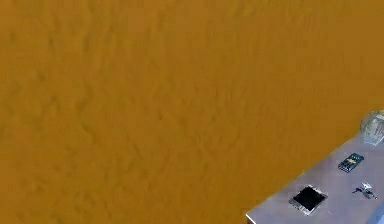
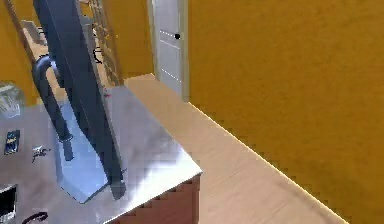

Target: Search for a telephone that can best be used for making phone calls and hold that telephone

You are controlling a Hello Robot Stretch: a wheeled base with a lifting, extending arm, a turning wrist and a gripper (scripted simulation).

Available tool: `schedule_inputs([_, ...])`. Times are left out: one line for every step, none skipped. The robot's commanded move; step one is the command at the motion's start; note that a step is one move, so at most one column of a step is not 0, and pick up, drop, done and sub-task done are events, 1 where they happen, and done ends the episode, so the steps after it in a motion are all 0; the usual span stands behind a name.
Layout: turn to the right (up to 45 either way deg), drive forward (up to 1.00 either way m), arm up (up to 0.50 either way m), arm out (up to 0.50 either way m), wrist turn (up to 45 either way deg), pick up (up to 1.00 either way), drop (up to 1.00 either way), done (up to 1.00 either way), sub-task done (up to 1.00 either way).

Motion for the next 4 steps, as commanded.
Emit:
schedule_inputs([-45.0,0.00,0.00,0.00,0.0,0.00,0.00,0.00,0.00])
schedule_inputs([0.0,0.00,0.50,0.00,0.0,0.00,0.00,0.00,0.00])
schedule_inputs([0.0,0.00,0.28,0.00,0.0,0.00,0.00,0.00,0.00])
schedule_inputs([0.0,0.00,0.00,0.50,0.0,0.00,0.00,0.00,0.00])
